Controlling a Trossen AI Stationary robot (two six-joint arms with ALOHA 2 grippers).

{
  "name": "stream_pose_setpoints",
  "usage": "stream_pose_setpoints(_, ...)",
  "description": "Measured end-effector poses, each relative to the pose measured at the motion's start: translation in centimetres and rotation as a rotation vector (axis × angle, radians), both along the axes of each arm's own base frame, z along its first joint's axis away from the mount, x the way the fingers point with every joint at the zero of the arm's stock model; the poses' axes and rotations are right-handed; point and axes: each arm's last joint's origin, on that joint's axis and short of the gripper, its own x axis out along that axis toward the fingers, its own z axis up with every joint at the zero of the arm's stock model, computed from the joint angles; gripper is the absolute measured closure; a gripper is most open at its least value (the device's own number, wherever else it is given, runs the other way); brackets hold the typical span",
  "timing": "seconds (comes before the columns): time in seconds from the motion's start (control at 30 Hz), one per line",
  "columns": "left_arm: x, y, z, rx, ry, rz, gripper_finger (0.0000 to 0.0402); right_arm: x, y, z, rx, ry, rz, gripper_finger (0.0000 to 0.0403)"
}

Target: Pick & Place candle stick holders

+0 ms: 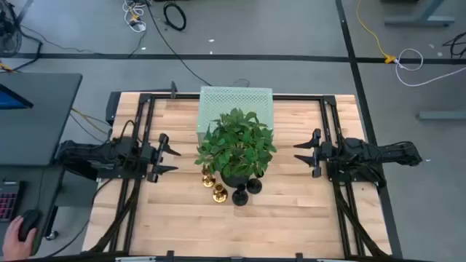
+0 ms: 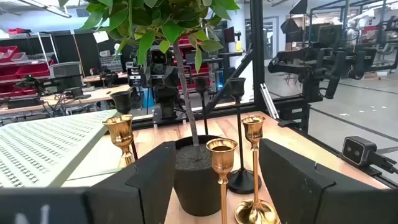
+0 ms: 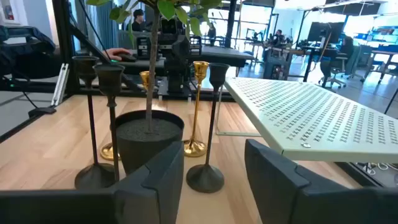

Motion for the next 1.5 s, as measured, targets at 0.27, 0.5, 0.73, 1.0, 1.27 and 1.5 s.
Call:
stream_pose_setpoints(0.27, 0.0, 0.0, 0.0, 0.0, -0.001, 0.0, 0.017, 0.0, 0.0, 0.0, 0.0, 0.0, 0.0, 0.0231)
stream_pose_setpoints(0.5, 0.0, 0.0, 0.0, 0.0, 0.0, 0.0, 0.017, 0.0, 0.0, 0.0, 0.0, 0.0, 0.0, 0.0231)
stream_pose_setpoints(0.73, 0.0, 0.0, 0.0, 0.0, 0.0, 0.0, 0.017, 0.0, 0.0, 0.0, 0.0, 0.0, 0.0, 0.0231)
stream_pose_setpoints(1.0, 0.0, 0.0, 0.0, 0.0, 0.0, 0.0, 0.017, 0.0, 0.0, 0.0, 0.0, 0.0, 0.0, 0.0231)
stream_pose_setpoints(1.27, 0.0, 0.05, 0.05, 0.047, -0.012, 0.021, 0.017, 0.0, 0.0, 0.0, 0.0, 0.0, -0.001, 0.0231)
stream_pose_setpoints(1.5, 0.01, 0.11, 0.06, 0.073, -0.017, 0.044, 0.017, 0.0, 0.0, 0.0, 0.0, 0.0, 0.0, 0.0231)
